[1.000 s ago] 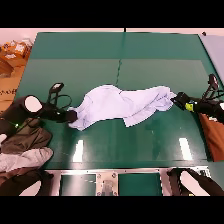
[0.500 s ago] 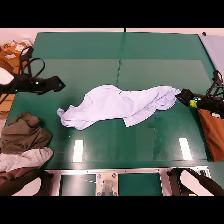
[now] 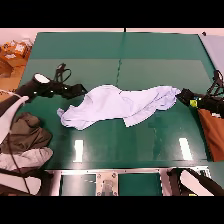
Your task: Fold the shirts.
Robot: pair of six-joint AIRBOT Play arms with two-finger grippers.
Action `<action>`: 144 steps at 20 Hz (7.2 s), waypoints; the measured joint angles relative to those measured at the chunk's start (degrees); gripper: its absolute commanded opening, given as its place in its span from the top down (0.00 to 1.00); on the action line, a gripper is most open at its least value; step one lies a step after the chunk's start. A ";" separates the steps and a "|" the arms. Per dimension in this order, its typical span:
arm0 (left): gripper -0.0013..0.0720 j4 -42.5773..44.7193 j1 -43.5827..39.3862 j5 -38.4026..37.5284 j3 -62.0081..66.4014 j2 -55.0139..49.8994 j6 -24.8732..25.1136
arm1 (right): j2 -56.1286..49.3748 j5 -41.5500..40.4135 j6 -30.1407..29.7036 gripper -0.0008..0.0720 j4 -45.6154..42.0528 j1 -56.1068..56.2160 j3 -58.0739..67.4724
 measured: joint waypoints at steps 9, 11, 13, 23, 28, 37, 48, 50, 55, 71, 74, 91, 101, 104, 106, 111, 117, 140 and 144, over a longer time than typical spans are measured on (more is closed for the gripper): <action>0.51 -7.37 -2.19 -7.32 7.23 -10.43 5.75 | -0.02 0.00 -0.63 0.97 0.02 0.00 0.00; 0.94 -7.41 -3.30 -8.66 7.61 -11.21 7.98 | -0.02 0.00 -0.68 0.97 0.04 0.00 0.00; 0.94 -8.72 -3.56 -9.40 8.09 -11.63 9.88 | -0.02 -0.02 -0.76 0.97 0.04 0.00 0.00; 0.94 3.19 -2.73 -15.19 25.42 2.86 1.84 | -0.02 6.56 -1.03 0.97 -0.09 -0.11 19.39; 0.94 15.45 -2.62 -15.89 37.99 21.64 -3.17 | 0.35 14.08 3.21 0.97 -0.02 -1.81 42.49; 0.94 25.59 -2.56 -15.96 45.48 45.31 -7.45 | 5.62 18.32 11.37 0.97 0.13 -6.73 67.45; 0.94 32.89 -2.56 -19.76 30.58 33.31 -16.63 | -2.91 17.94 9.90 0.97 0.22 -5.42 53.35; 0.94 30.51 -2.58 -17.66 26.05 27.19 -16.00 | -6.97 16.15 7.69 0.97 0.22 -3.39 47.43; 0.94 20.33 -2.58 -8.37 18.91 9.09 -8.79 | -21.66 9.94 3.41 0.97 0.46 1.57 37.55; 0.03 7.13 15.54 -34.91 25.09 -3.87 -4.76 | -24.30 27.17 4.83 0.88 -0.09 -18.14 31.95; 0.03 9.81 18.36 -40.61 18.58 -3.91 -5.01 | -18.25 28.79 4.94 0.87 -2.95 -22.58 23.21; 0.94 11.06 11.91 -25.07 -1.29 -4.02 1.22 | -5.07 26.99 14.01 0.48 -9.94 -29.16 -12.57; 0.94 15.74 12.72 -28.89 -0.85 -3.96 0.33 | -5.49 24.15 12.15 0.50 -3.43 -29.16 -23.10; 0.94 15.78 12.74 -29.51 -0.85 -3.98 0.24 | -5.70 22.58 8.33 0.51 0.17 -29.05 -23.50; 0.94 15.82 12.74 -29.99 -0.85 -4.00 0.17 | -5.88 21.29 6.86 0.51 1.68 -29.31 -22.16; 0.94 17.16 12.72 -29.40 -0.92 -2.01 -0.33 | -5.16 25.33 9.86 0.50 -3.85 -33.92 -10.75; 0.94 15.15 12.13 -27.23 -1.60 3.41 -1.53 | -1.03 32.48 16.63 0.31 -10.88 -35.50 -7.19; 0.94 12.46 9.40 -26.73 -4.57 4.81 -1.95 | -2.64 7.50 4.55 0.86 8.90 -15.58 -25.07; 0.94 12.46 9.40 -27.41 -4.57 6.73 -2.29 | -2.80 11.89 3.96 0.97 5.86 -14.86 -22.82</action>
